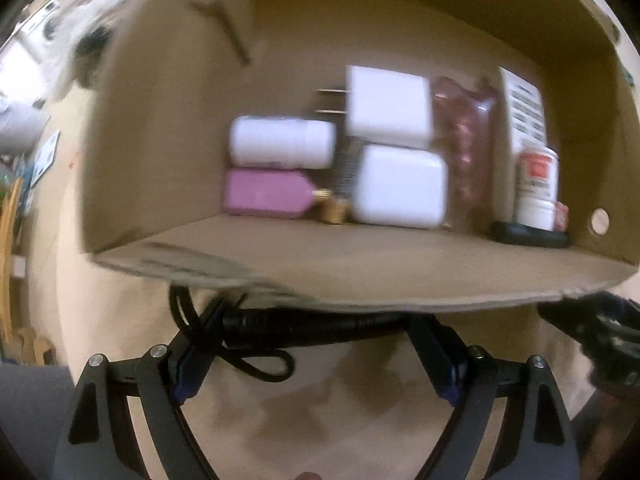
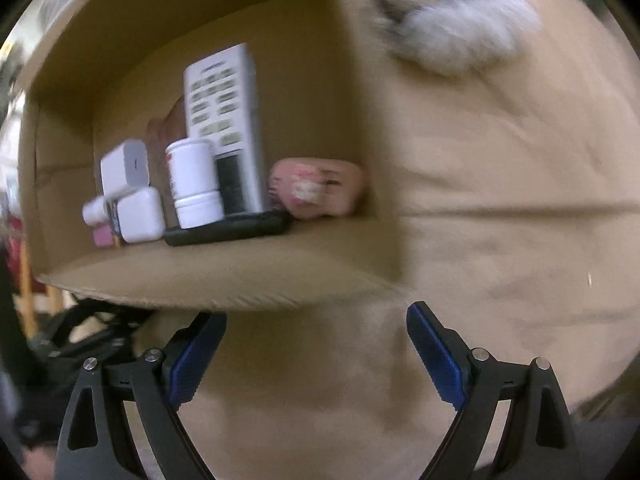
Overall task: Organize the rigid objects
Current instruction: 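Grasp the black flashlight with the left gripper while the right gripper grasps the battery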
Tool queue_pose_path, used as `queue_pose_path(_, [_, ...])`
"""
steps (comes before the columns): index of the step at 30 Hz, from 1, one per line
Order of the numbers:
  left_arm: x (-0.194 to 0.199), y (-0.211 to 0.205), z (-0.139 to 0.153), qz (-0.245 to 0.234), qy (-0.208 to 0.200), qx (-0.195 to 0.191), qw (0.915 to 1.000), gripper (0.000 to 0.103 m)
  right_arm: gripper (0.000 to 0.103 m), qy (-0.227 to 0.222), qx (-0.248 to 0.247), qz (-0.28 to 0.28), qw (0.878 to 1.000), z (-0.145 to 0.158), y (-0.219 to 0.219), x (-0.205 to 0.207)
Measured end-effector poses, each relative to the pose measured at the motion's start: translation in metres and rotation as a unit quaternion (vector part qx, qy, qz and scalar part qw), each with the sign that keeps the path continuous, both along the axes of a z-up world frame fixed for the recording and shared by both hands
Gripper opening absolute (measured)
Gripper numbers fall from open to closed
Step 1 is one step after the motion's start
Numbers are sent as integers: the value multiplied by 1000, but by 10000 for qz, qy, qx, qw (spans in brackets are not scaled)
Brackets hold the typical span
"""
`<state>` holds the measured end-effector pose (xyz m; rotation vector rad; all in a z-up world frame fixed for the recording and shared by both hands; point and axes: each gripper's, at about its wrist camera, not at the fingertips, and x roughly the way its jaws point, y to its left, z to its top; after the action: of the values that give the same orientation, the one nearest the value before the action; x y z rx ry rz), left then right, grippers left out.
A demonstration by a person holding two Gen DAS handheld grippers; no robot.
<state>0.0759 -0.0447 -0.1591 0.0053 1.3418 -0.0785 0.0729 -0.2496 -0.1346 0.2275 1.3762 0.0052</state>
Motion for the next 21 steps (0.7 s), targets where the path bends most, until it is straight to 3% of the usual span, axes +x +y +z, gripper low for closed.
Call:
queue_pose_path(5, [6,10,-3,161,8,98,9998,87,96,-120,12,43,9999,-14,20,17])
queue_pose_path(11, [9,-1,-15,21,41,401,9992,87,94,-248,-384,-82,9989,-22,32,32])
queue_pose_path(16, [6,5,-26,151,-21,322,9994,87,94,-337,-825,-1,9960,-25,51,36])
queue_pose_path(19, [4,11,-29,164,-34,330,9993,87,93,-370,-842,2,9958,-26,59,38])
queue_pose_path(21, [4,7,-23,174,-25,336,9993,87,87,-368,-815,-1,9960,-25,58,38])
